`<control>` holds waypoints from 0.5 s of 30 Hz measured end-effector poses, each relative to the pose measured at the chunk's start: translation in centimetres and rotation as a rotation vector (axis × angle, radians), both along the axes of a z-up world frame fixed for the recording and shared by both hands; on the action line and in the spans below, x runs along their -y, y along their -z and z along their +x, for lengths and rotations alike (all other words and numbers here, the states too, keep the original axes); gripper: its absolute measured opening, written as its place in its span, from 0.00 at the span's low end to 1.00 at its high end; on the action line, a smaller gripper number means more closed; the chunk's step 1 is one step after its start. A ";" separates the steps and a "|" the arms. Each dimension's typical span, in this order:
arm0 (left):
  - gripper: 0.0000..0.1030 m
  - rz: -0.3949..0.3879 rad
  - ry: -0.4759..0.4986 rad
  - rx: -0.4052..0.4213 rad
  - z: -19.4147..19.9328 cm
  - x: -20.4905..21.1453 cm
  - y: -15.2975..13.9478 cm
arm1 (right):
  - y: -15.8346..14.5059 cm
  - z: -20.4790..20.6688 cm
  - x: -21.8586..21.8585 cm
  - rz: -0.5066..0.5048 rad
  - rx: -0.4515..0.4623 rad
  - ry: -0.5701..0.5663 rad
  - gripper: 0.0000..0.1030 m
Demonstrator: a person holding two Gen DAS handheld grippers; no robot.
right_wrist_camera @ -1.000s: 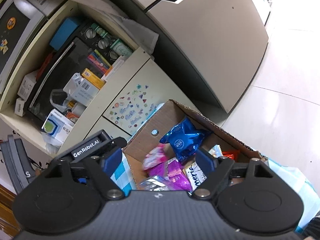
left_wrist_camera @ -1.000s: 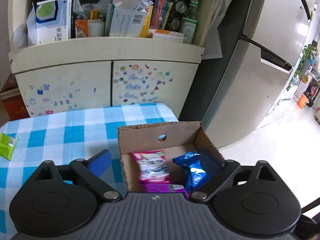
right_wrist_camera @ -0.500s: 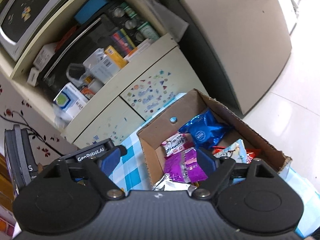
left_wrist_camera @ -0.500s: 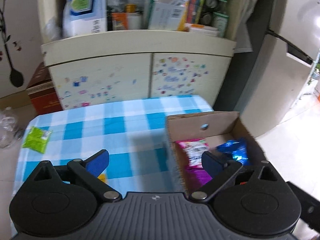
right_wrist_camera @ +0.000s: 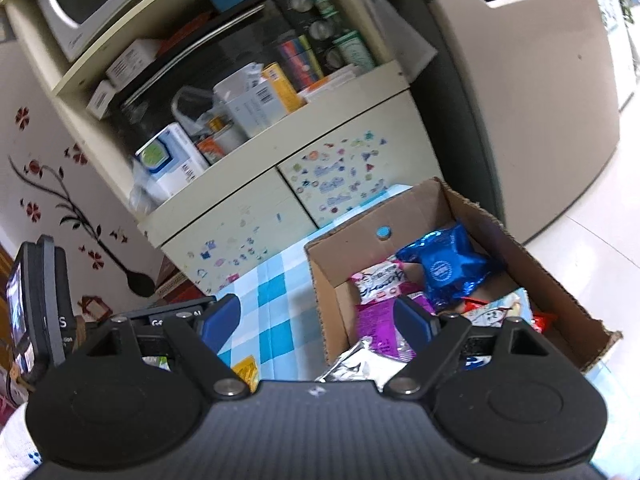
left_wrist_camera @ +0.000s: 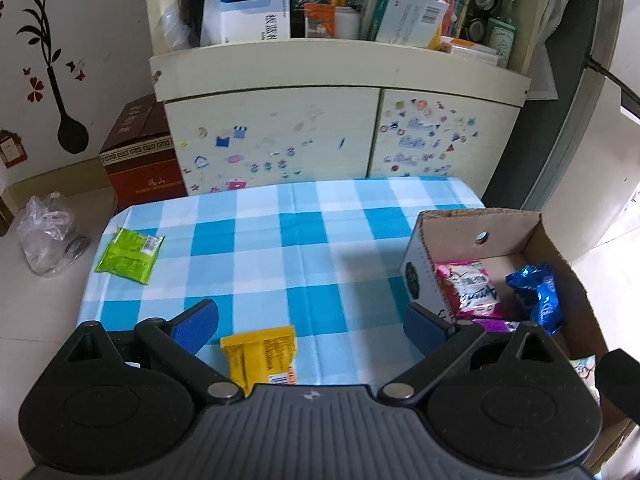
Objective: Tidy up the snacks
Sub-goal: 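Move the right tool over the yellow pack while the left tool moves over the green pack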
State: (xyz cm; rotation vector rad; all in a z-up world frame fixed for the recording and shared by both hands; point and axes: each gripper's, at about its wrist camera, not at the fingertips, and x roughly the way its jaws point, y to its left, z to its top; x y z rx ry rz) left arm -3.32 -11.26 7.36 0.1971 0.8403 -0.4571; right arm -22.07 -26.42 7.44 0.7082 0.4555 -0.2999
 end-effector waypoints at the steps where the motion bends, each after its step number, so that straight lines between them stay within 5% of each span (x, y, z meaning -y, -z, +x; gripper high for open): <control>1: 0.98 0.001 -0.003 -0.002 0.0 -0.2 0.1 | 0.0 0.2 -0.2 -0.006 -0.002 -0.011 0.82; 15: 0.98 0.033 -0.049 -0.026 1.6 -5.4 1.4 | 0.7 2.3 -2.9 -0.074 -0.028 -0.090 0.83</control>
